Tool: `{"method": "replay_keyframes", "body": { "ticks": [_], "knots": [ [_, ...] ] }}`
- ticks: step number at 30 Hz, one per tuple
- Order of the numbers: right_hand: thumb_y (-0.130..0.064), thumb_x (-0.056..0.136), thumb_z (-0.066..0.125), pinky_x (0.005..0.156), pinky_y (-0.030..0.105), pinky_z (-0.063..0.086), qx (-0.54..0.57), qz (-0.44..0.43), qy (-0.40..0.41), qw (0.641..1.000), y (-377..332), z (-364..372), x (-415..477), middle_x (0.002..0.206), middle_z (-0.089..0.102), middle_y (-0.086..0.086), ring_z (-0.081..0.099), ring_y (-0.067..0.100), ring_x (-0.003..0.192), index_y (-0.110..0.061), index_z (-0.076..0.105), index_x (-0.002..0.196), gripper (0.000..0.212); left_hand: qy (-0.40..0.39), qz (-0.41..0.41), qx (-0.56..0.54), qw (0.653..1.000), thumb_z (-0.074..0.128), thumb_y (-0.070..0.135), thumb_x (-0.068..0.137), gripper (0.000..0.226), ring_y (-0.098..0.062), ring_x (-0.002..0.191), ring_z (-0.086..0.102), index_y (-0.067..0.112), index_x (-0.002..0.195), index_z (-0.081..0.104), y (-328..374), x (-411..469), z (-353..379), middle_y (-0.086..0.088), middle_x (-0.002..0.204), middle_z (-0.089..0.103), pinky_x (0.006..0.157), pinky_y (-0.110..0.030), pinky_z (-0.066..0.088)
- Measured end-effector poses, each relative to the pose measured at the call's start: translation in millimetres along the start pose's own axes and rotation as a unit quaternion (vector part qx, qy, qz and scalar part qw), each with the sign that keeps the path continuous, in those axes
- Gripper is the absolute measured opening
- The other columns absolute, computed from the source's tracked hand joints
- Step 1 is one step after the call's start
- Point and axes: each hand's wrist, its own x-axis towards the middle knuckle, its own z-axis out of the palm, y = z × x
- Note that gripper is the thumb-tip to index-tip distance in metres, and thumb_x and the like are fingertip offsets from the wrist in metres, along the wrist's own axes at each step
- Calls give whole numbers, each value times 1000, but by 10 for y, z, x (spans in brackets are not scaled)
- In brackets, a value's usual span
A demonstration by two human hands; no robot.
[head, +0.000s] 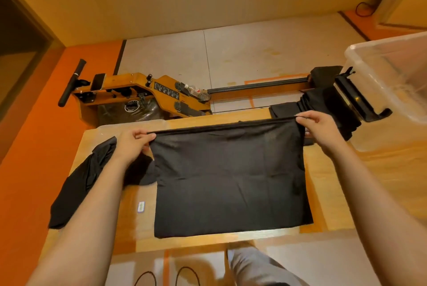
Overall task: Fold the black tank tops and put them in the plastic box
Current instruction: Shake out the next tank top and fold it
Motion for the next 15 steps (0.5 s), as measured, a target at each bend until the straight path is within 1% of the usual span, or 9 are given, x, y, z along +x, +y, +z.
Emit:
{"method": "replay_keyframes", "body": {
  "ticks": [1, 2, 4, 5, 6, 7, 9, 12, 15],
  "knots": [
    [-13, 96, 54, 71, 25, 50, -5, 7, 16, 1000, -27, 74, 206, 97, 65, 3, 59, 18, 92, -17, 66, 104, 15, 17, 4, 6, 1000, 66, 9, 89, 26, -19, 76, 58, -4, 111, 64, 41, 211, 55, -9, 86, 63, 65, -25, 51],
    [-16, 98, 53, 82, 30, 51, -21, 10, 30, 999, -43, 142, 372, 110, 64, 4, 59, 21, 104, -16, 62, 117, 22, 34, 7, 11, 999, 65, 12, 90, 33, -18, 83, 59, -1, 120, 60, 87, 370, 121, -6, 94, 63, 68, -25, 52],
    [-24, 98, 52, 103, 35, 39, -77, 22, 48, 996, -8, 275, 561, 138, 51, 5, 47, 22, 128, -16, 45, 140, 43, 57, -9, 61, 996, 64, 21, 92, 53, -20, 113, 54, 7, 139, 44, 94, 538, 266, -5, 126, 55, 92, -33, 49],
    [-26, 98, 52, 109, 35, 32, -105, 26, 50, 993, 35, 339, 563, 146, 43, 5, 39, 22, 136, -16, 38, 145, 49, 63, -17, 98, 993, 62, 24, 93, 61, -24, 127, 46, 9, 146, 34, 34, 548, 339, -7, 141, 46, 104, -39, 42],
    [-27, 98, 52, 111, 35, 28, -130, 25, 48, 990, 105, 402, 510, 151, 38, 5, 33, 21, 139, -16, 35, 147, 53, 67, -12, 129, 989, 60, 25, 94, 66, -26, 136, 38, 9, 149, 28, -65, 496, 421, -10, 150, 37, 111, -42, 34],
    [-26, 98, 52, 112, 34, 25, -157, 18, 43, 986, 203, 466, 412, 153, 35, 5, 30, 21, 141, -15, 34, 147, 54, 67, 1, 153, 986, 58, 27, 94, 67, -28, 140, 32, 9, 150, 25, -203, 386, 509, -12, 153, 32, 115, -43, 29],
    [-23, 97, 53, 115, 34, 20, -214, -13, 22, 977, 480, 580, 117, 154, 32, 7, 25, 21, 143, -12, 36, 146, 53, 41, 41, 193, 979, 54, 35, 94, 69, -28, 142, 29, 11, 151, 24, -547, 27, 708, -11, 155, 31, 117, -45, 25],
    [-21, 95, 57, 117, 38, 19, -315, -55, -7, 947, 934, 672, -442, 155, 30, 5, 19, 20, 146, -14, 38, 145, 54, 20, 85, 254, 963, 52, 39, 96, 69, -23, 146, 21, 12, 152, 22, -971, -654, 915, -8, 158, 25, 117, -37, 17],
    [-21, 94, 58, 116, 39, 20, -383, -60, 6, 922, 1230, 646, -923, 155, 30, 5, 19, 21, 146, -14, 39, 145, 54, 62, 96, 287, 951, 39, 49, 89, 74, -29, 142, 27, 5, 148, 32, -1225, -1112, 960, -15, 153, 34, 113, -45, 24]
  ]
}}
